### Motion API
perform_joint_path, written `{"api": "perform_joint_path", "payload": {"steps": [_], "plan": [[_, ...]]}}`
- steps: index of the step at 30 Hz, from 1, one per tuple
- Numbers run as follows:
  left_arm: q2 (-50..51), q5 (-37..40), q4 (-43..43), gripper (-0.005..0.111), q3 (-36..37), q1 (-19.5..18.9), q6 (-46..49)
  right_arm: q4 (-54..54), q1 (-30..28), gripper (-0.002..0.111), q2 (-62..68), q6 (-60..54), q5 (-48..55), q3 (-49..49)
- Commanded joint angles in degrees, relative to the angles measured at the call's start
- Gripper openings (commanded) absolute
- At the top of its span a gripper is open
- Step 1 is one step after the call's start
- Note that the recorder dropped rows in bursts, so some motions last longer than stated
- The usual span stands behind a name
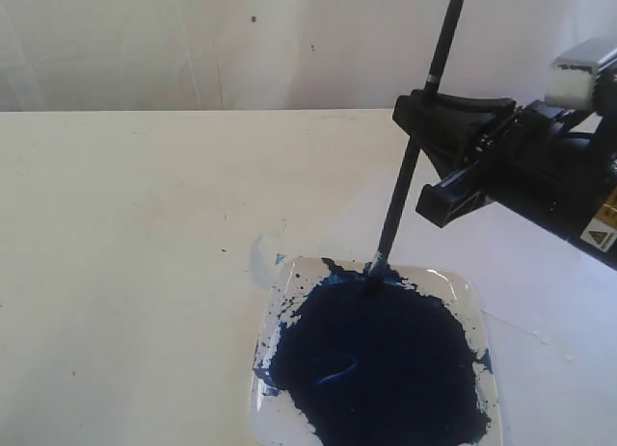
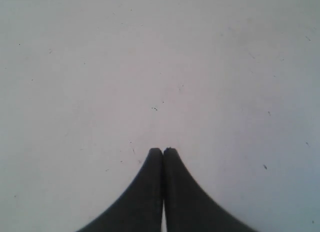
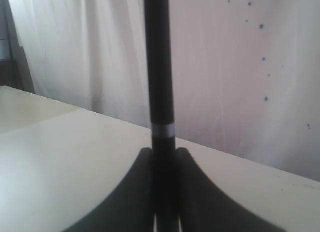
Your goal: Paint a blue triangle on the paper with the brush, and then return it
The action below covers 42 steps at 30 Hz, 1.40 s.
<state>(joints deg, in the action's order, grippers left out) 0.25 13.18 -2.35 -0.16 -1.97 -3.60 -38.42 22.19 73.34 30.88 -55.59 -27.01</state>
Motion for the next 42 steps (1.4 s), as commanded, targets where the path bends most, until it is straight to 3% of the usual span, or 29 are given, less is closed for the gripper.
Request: {"api": "perform_joint_path", "payload": {"steps": [1,10,17,22,24,30,33,42], "plan": [[-0.3,-0.3,0.2,0.0,0.2,0.4,0.0,-1.6,0.0,0.0,-1.1,-0.3,4.5,-0.3],[-0.3,-0.3,0.2,0.0,0.2,0.4,0.0,-12.7,0.0,0.0,-1.2,0.9,3.3,-0.3],[-0.3,-0.3,0.2,0.0,0.2,0.4,0.0,-11.9,0.0,0.0,-1.2,0.9,3.2,-0.3],[-0.3,-0.9,0.2,0.0,0.2,0.4,5.2,-10.5,0.0,0.0,-1.2,0.9,2.7,-0.3],[-0.3,-4.2,0.2,0.0,0.2,0.4,8.1,-9.6,0.0,0.0,-1.2,0.9,2.7,-0.3],[-0.3,-25.9,0.2,0.0,0.2,0.4,8.8,-3.2,0.0,0.0,-1.2,0.9,2.2,-0.3],[-0.3,-32.5,0.2,0.0,0.2,0.4,8.8,-1.5,0.0,0.0,-1.2,0.9,2.7,-0.3],[-0.3,-36.0,0.2,0.0,0.2,0.4,8.5,-1.5,0.0,0.0,-1.2,0.9,6.7,-0.3]]}}
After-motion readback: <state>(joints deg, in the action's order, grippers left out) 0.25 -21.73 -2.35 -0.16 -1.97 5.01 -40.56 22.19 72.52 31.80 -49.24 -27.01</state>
